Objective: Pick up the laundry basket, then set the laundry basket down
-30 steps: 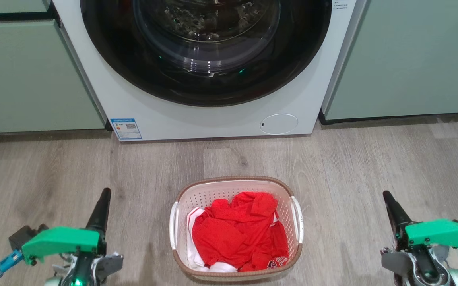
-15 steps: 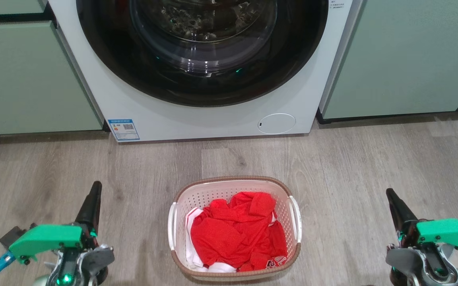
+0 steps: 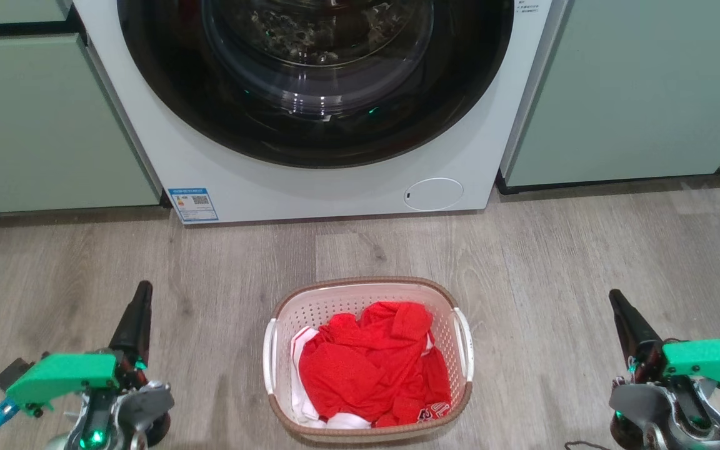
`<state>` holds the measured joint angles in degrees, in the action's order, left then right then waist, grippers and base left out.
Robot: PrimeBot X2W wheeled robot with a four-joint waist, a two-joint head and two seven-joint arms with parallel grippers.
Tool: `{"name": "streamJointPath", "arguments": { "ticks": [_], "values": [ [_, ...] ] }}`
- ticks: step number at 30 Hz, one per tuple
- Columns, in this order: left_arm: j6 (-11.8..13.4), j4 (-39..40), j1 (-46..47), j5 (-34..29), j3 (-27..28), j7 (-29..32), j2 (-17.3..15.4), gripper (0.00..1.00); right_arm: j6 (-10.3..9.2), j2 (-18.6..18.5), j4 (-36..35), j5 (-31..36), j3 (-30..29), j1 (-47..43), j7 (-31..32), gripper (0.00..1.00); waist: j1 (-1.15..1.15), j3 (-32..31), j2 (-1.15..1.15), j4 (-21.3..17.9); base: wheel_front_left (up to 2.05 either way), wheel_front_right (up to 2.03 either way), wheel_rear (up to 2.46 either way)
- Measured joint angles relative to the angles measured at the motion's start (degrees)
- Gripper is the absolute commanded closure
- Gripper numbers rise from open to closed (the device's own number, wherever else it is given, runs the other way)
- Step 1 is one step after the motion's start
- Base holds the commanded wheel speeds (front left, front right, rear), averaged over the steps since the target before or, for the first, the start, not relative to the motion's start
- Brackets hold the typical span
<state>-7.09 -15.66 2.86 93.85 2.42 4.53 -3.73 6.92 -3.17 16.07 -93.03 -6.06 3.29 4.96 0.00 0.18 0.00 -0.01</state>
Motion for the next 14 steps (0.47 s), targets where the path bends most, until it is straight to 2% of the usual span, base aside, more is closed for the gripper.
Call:
{"name": "streamJointPath", "arguments": {
  "ticks": [14],
  "values": [
    [0.0,0.0,0.0,0.0,0.2,0.2,0.1,1.00,0.00,0.0,0.0,0.0,-0.2,0.0,0.4,1.00,0.00,0.0,0.00,0.0,0.00,0.00,0.00]
  ]
}}
